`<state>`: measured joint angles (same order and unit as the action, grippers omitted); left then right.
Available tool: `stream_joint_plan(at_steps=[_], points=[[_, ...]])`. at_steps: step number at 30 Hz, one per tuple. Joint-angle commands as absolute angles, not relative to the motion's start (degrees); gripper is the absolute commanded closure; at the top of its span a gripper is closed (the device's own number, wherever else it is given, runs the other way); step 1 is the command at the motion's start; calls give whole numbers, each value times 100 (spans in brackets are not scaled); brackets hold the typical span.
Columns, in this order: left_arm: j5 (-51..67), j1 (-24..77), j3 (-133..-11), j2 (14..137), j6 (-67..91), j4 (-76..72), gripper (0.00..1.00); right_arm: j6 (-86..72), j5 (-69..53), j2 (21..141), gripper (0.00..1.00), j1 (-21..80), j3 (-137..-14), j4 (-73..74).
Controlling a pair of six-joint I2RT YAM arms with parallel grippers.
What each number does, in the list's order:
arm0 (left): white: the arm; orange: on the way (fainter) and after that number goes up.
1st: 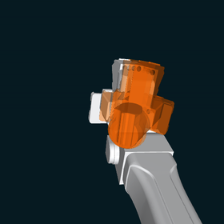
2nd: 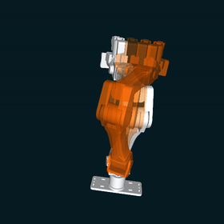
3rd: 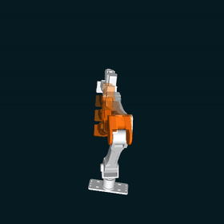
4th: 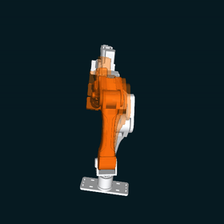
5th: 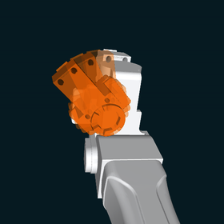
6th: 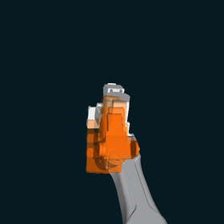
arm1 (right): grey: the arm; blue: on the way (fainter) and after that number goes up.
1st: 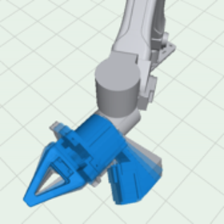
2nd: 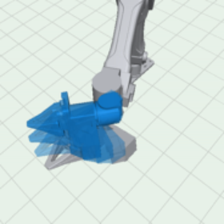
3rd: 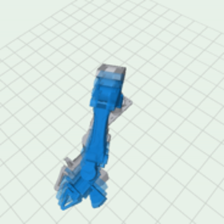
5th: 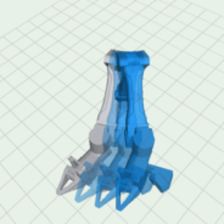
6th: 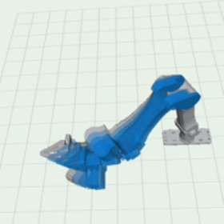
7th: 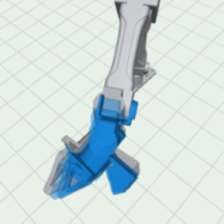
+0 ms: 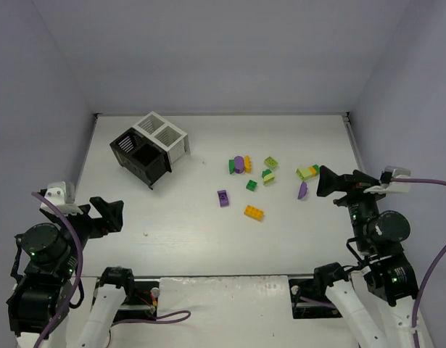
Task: Sort the legos into containers by color
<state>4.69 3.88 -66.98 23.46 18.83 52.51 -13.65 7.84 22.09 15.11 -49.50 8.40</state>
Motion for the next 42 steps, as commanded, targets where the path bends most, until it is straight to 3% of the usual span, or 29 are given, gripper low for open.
stream_joint_plan(at_steps=[1, 12, 18, 21, 26, 29, 42], points=[[755, 422, -6733, 2548, 1943, 4957, 14, -1459, 1054, 2373, 0, 1556, -4975, 466], [2362, 422, -6961, 3909, 2591, 4659, 16, -1960, 1863, 2549, 0, 1564, -4843, 738], [2479, 492, -6979, 4718, 3242, 3974, 17, -2171, 2030, 2803, 0, 1582, -4852, 861], [2181, 930, -7048, 5235, 3594, 3578, 16, -2250, 2074, 2996, 0, 1591, -4860, 914], [487, 2808, -7479, 6343, 3849, 3419, 16, -2312, 2031, 3181, 0, 1600, -4843, 949], [54, 3425, -7690, 7187, 4164, 3288, 16, -2355, 1987, 3260, 0, 1608, -4816, 1028], [-1046, 4640, -8174, 9966, 4798, 2742, 17, -2373, 1582, 3226, 0, 1670, -4562, 1081]])
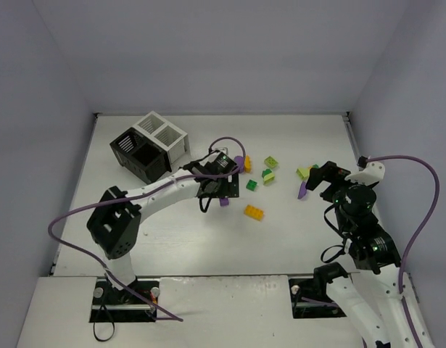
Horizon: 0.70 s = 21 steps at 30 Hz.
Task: Sort the legos into containers by color
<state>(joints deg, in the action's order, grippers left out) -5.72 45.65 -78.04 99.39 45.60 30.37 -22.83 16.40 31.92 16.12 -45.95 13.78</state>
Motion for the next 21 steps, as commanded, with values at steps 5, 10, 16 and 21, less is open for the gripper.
stream_joint_plan(at_steps=[5, 10, 16, 21], points=[[-1107, 4746, -8402, 10633, 4965, 2742, 21, -2382, 1582, 3155, 0, 1705, -4483, 1090], [-1336, 4746, -8534, 11100, 5098, 2751, 26, -2382, 1380, 3146, 0, 1731, -4421, 1081], [-1538, 4746, -8745, 11426, 5159, 2918, 34, -2382, 1318, 3129, 0, 1758, -4395, 1081], [-1994, 4746, -8657, 11224, 5115, 2988, 69, -2373, 1327, 3067, 0, 1767, -4368, 1081]])
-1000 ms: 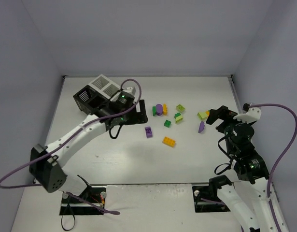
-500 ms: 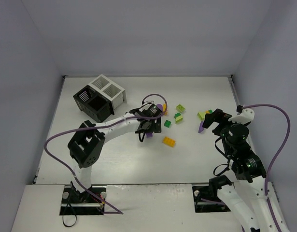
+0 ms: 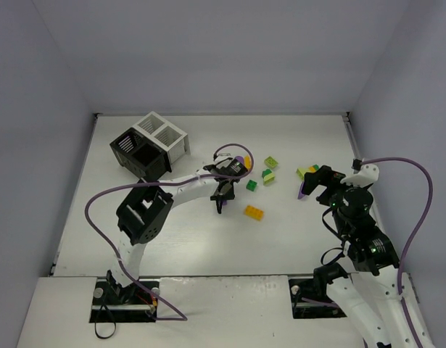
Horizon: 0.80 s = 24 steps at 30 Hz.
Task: Sort the legos into containers by color
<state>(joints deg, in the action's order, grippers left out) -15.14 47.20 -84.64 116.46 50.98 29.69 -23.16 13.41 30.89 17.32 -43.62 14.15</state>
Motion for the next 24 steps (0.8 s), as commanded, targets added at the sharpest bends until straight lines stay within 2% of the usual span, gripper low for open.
stream_joint_plan(at_steps=[1, 3, 6, 10, 15, 19, 24], points=[[-2039, 4746, -8649, 11084, 5063, 3014, 74, -2373, 1327, 3067, 0, 1775, -4368, 1081], [-2222, 4737, -8640, 10900, 4932, 3128, 84, -2391, 1327, 3085, 0, 1775, -4368, 1081], [-2381, 4623, -8657, 10251, 4738, 3471, 94, -2382, 1292, 3094, 0, 1775, -4368, 1081], [-2645, 4343, -8613, 9311, 4351, 3804, 94, -2382, 1266, 3067, 0, 1784, -4359, 1090], [-2366, 3054, -8596, 8334, 3650, 3990, 94, -2391, 1248, 3085, 0, 1802, -4359, 1081], [-1707, 1892, -8745, 8200, 3191, 3947, 93, -2417, 1161, 3111, 0, 1802, -4333, 1072], [-1161, 775, -9149, 8849, 2716, 3815, 91, -2417, 1099, 3182, 0, 1811, -4333, 1055]])
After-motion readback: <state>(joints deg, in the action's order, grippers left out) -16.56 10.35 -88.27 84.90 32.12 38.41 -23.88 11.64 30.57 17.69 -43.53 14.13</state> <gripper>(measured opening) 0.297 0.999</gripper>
